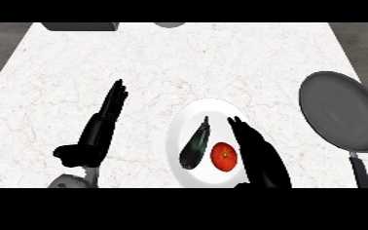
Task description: Pick the tomato from the plate and place it in the pan
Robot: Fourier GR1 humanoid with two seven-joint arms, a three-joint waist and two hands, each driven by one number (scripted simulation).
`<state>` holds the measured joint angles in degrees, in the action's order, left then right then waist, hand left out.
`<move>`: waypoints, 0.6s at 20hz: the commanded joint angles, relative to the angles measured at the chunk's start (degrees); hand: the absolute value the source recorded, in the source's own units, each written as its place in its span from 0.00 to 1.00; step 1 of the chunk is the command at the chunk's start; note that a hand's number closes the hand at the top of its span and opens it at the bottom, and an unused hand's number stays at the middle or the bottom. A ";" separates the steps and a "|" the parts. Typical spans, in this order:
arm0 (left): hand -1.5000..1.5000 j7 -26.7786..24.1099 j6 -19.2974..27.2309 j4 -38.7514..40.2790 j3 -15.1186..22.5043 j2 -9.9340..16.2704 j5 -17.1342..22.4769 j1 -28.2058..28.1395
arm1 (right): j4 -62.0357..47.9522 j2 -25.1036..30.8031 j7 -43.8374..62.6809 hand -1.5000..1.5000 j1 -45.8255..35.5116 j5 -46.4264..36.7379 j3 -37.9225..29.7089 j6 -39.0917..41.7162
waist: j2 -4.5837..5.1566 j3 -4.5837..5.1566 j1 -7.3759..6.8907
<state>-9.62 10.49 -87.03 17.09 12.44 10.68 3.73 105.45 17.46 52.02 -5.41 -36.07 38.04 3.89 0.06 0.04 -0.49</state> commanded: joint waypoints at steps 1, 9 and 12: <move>0.50 5.43 1.70 -6.73 0.77 -1.10 -2.35 -1.38 | 0.24 -5.58 4.57 0.00 -0.81 -3.06 1.21 2.64 | -0.14 -0.05 0.32; 0.50 4.97 -1.78 -8.48 -2.85 -1.48 -3.49 -3.44 | -4.64 -5.25 -5.04 0.00 1.00 -3.15 -6.77 2.18 | -0.10 -0.05 0.35; 0.50 4.47 0.62 -4.06 0.13 -6.26 -7.50 -2.44 | -7.46 -8.58 -6.43 0.00 4.11 -6.87 -3.68 -1.48 | -0.08 -0.05 0.49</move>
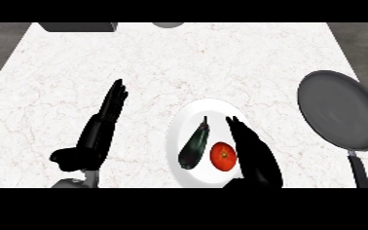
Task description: Pick the tomato from the plate and place it in the pan
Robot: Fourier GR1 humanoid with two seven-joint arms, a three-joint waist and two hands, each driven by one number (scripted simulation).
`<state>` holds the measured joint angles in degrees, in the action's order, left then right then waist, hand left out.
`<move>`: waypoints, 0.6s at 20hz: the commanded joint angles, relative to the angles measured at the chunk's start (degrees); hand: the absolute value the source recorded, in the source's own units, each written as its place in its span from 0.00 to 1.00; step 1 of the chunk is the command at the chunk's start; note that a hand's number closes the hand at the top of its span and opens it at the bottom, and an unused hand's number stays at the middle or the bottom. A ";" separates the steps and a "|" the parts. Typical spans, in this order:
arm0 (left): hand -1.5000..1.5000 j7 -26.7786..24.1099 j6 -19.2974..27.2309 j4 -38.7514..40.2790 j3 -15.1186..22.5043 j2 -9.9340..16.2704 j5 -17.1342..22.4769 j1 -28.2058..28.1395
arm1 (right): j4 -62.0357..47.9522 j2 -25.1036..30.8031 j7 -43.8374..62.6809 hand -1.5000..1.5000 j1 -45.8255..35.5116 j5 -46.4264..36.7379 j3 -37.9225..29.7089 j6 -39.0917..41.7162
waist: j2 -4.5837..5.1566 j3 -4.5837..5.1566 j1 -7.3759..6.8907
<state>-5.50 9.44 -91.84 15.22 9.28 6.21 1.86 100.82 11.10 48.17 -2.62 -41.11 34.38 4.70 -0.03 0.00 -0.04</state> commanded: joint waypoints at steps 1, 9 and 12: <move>0.50 -0.72 -3.44 -0.60 -2.06 1.00 0.52 -1.76 | -5.91 -2.67 -4.93 0.00 0.45 -2.08 -1.84 -3.75 | 0.02 -0.01 -0.06; 0.50 -1.50 -2.65 2.00 -1.68 -4.05 -3.18 -0.86 | -12.46 -5.19 -8.32 0.00 0.64 -3.83 -5.20 -2.46 | 0.02 0.00 0.01; 0.50 1.24 -3.51 -0.09 -2.86 -3.12 -2.31 -0.18 | -23.25 -7.99 -12.66 0.00 -1.84 -4.64 -6.03 -6.15 | 0.05 -0.02 -0.15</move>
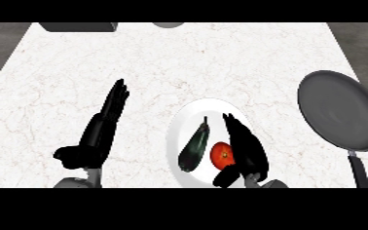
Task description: Pick the tomato from the plate and place it in the pan
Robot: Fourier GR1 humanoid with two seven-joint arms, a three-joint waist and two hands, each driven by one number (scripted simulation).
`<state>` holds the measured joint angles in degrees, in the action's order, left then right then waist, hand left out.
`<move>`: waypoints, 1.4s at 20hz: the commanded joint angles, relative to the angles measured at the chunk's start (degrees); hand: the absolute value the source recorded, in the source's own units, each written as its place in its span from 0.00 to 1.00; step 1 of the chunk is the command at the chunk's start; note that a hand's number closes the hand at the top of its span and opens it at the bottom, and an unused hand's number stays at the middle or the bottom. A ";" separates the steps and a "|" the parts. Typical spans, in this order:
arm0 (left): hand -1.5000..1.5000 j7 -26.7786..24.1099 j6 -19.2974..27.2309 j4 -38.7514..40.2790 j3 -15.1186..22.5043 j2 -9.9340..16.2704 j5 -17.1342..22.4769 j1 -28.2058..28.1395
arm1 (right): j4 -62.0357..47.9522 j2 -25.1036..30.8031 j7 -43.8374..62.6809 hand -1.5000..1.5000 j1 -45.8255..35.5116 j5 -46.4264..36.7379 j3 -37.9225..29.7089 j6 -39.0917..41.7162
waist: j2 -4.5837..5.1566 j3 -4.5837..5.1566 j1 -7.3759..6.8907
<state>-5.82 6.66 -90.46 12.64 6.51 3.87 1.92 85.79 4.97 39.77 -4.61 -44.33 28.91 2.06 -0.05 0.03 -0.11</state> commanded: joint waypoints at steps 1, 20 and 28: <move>0.50 1.91 -0.21 -2.40 -0.84 -0.87 -0.87 0.26 | -1.55 0.11 -2.14 0.00 2.17 -0.48 -0.61 1.49 | 0.02 -0.04 0.08; 0.50 -0.22 -1.71 2.23 -2.79 -2.30 -1.54 1.64 | -6.80 -2.76 0.30 1.00 -7.52 -12.81 -5.13 -3.66 | 0.15 -0.02 0.15; 0.50 -1.81 -2.42 -0.39 -1.32 -2.12 -2.13 -2.19 | -11.49 -3.10 15.62 1.00 -21.00 -23.90 -10.09 -10.91 | 0.00 0.00 -0.32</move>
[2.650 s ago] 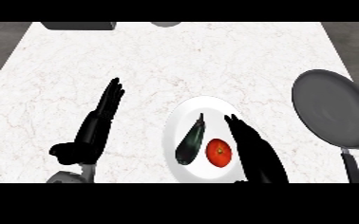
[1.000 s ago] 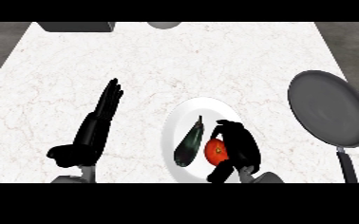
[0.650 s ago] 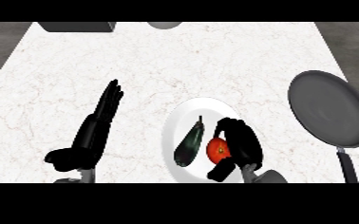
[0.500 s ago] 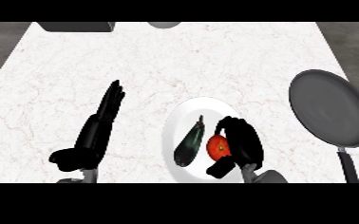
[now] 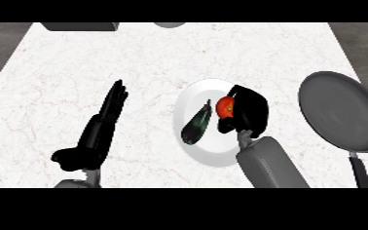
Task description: Pick the tomato from the plate and place it in the pan
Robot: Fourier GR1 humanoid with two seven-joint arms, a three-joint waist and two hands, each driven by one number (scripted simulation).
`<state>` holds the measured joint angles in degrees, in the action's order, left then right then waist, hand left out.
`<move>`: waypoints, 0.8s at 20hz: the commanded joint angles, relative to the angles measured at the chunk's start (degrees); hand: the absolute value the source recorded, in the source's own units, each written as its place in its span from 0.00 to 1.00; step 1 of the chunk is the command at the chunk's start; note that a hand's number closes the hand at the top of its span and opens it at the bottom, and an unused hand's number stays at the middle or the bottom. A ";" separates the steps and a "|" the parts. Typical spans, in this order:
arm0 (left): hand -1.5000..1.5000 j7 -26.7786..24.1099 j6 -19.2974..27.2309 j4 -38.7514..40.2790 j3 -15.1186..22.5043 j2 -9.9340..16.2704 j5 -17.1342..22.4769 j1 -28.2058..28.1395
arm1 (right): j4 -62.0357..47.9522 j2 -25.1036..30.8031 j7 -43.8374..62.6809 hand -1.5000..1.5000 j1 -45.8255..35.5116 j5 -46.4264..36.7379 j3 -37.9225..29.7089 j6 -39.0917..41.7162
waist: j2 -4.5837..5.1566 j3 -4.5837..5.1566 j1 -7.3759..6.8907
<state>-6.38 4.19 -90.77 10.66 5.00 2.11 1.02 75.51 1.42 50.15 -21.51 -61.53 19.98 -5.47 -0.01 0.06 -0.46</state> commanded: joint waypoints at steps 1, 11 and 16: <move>0.50 -0.61 -0.99 0.09 -0.55 0.37 0.83 -1.20 | 1.50 -1.01 8.83 1.00 -4.41 -10.01 1.08 -3.20 | -0.16 0.00 0.23; 0.50 0.44 -0.20 -0.34 -0.86 -0.21 -0.19 0.05 | 14.62 -0.98 12.28 1.00 -2.72 -17.95 -4.68 -9.86 | -0.11 -0.07 0.68; 0.50 1.49 -1.59 -3.21 -1.06 0.62 1.08 -2.48 | 17.17 1.22 8.88 1.00 0.95 -14.34 -12.80 -13.78 | -0.10 -0.10 0.51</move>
<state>-5.58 3.32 -91.72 9.72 5.09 2.45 0.56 90.21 1.50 57.62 -22.81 -77.97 12.28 -14.66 -0.11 0.00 0.13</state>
